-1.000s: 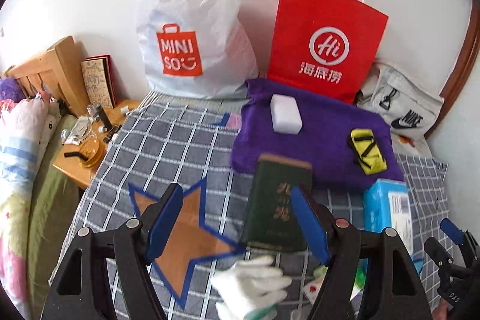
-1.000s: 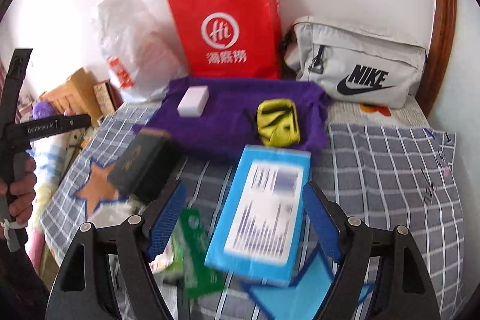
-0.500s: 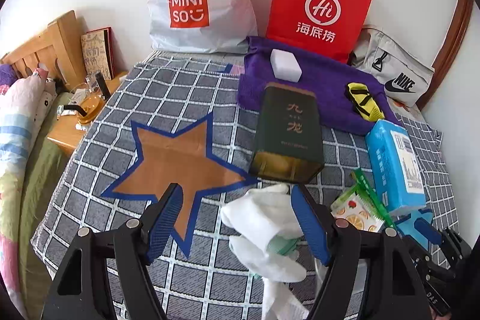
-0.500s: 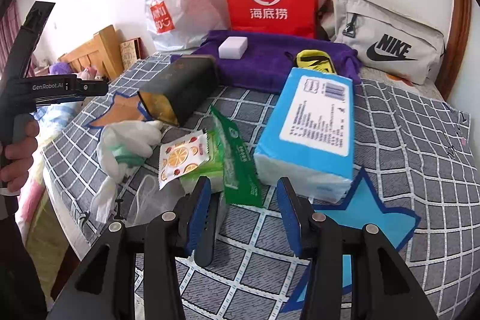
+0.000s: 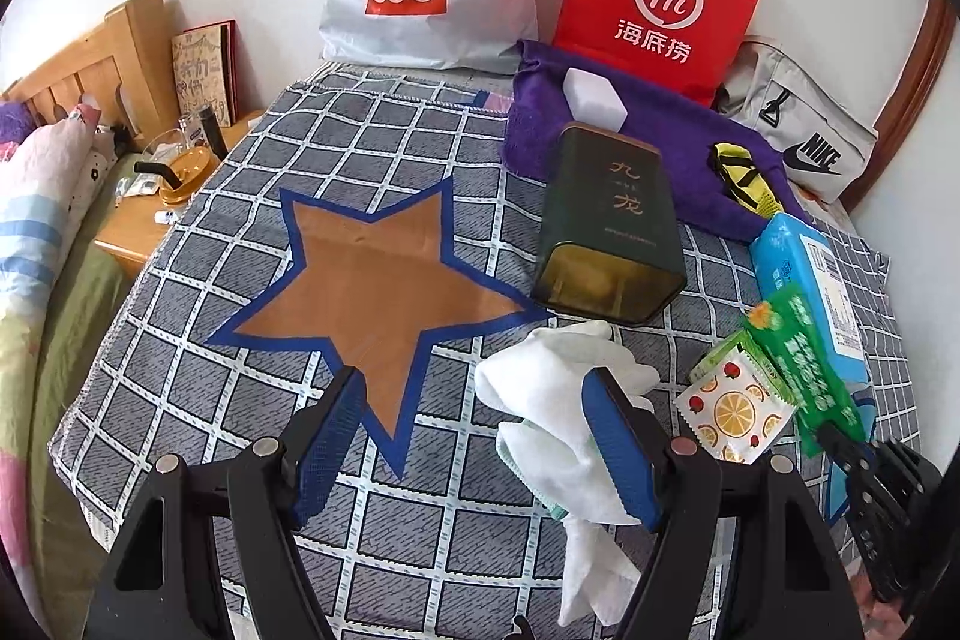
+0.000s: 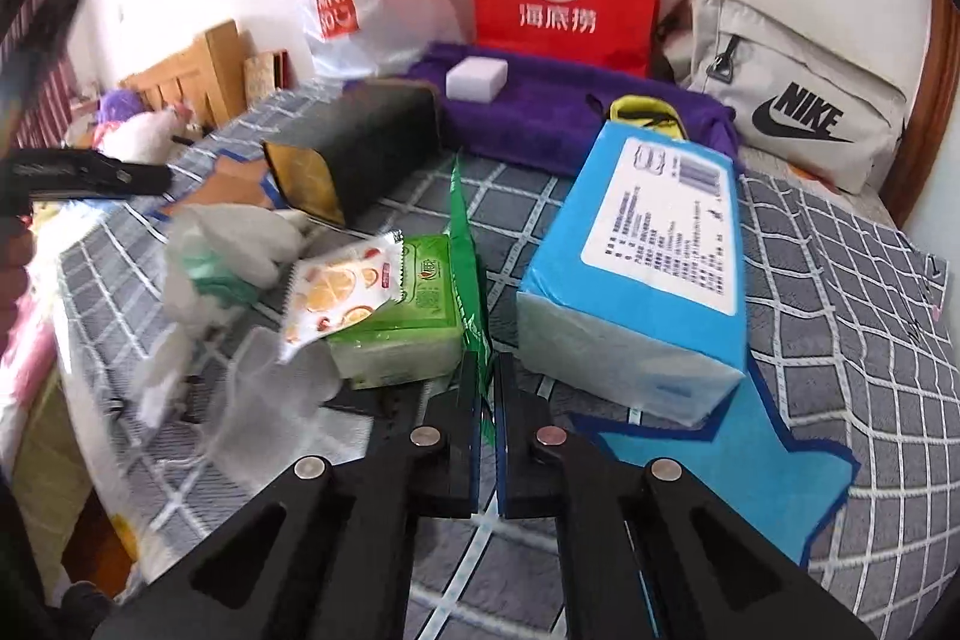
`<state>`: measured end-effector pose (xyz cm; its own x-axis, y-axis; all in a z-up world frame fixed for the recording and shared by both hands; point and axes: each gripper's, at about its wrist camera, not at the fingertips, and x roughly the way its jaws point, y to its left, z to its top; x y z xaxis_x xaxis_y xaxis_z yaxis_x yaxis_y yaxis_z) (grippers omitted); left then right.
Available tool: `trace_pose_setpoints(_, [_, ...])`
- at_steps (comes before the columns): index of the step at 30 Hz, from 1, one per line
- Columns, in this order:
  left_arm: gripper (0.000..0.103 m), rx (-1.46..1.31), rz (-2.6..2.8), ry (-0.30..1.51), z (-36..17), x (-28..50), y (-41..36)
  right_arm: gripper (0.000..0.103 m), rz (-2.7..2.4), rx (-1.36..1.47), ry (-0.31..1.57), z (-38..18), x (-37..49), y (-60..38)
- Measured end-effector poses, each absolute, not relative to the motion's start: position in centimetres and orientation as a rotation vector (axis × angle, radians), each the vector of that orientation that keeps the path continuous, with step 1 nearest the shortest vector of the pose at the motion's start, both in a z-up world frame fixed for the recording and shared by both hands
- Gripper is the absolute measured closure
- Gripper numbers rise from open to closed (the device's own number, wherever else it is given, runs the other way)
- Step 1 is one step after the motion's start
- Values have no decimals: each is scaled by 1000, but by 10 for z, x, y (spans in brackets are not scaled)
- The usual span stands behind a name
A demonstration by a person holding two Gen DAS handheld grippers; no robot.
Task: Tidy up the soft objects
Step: 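Reach the right gripper to the green snack packet while the left gripper approaches the white cloth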
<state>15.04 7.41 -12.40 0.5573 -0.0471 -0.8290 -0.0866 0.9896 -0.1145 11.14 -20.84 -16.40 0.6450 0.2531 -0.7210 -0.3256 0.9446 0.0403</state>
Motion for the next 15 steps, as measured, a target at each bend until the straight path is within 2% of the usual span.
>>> trace_pose_setpoints(9, [31,-166,3,1000,-127,145,61,100,296,-46,810,-141,51,-241])
trace_pose_setpoints(15, [31,-172,2,1039,-146,151,46,100,265,53,869,-161,31,-267])
